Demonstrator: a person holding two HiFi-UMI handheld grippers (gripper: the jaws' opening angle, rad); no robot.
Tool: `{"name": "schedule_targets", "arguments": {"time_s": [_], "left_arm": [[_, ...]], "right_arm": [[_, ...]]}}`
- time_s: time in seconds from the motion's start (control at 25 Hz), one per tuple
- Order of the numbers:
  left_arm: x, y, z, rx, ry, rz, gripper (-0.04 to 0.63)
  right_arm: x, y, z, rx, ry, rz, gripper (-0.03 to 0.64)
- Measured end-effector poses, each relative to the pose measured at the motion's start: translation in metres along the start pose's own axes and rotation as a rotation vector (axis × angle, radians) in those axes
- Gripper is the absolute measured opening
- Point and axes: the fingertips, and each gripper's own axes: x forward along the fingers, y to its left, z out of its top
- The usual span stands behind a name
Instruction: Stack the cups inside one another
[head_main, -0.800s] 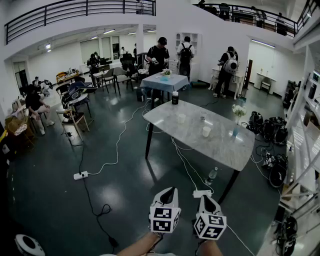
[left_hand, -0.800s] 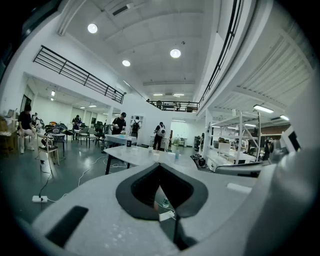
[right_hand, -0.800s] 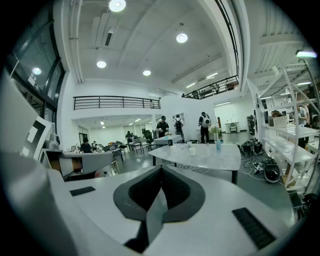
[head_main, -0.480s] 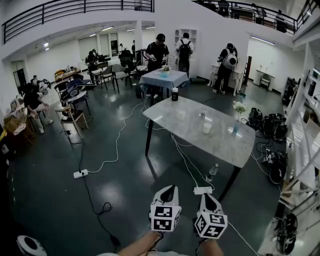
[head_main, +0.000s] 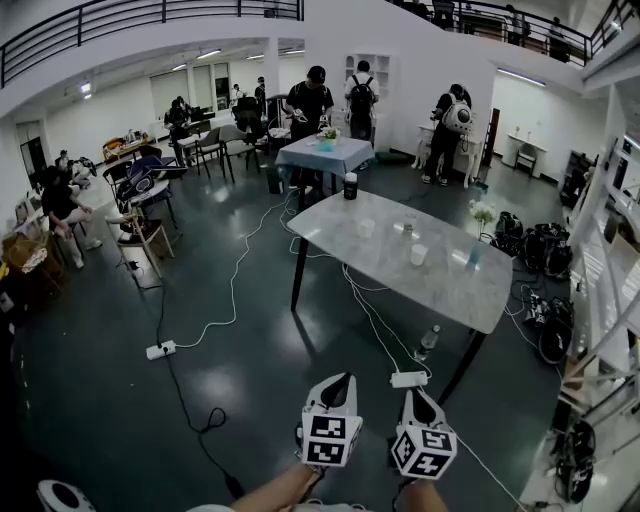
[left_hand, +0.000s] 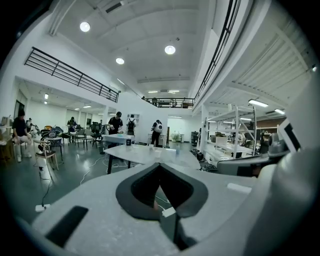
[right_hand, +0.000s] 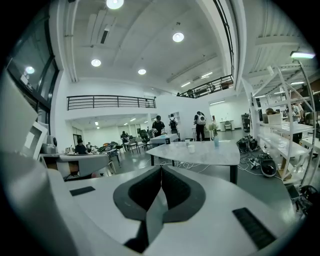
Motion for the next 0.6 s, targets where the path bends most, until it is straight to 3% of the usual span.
{"name": "schedule_targets", "arguments": {"time_s": [0.6], "left_arm": [[-0.001, 0.039, -0.015, -0.009, 0.028, -0.026, -0.005]], "right_arm": [[0.009, 0.019, -0.013, 0.020, 0.022, -0.075, 0.008]]}}
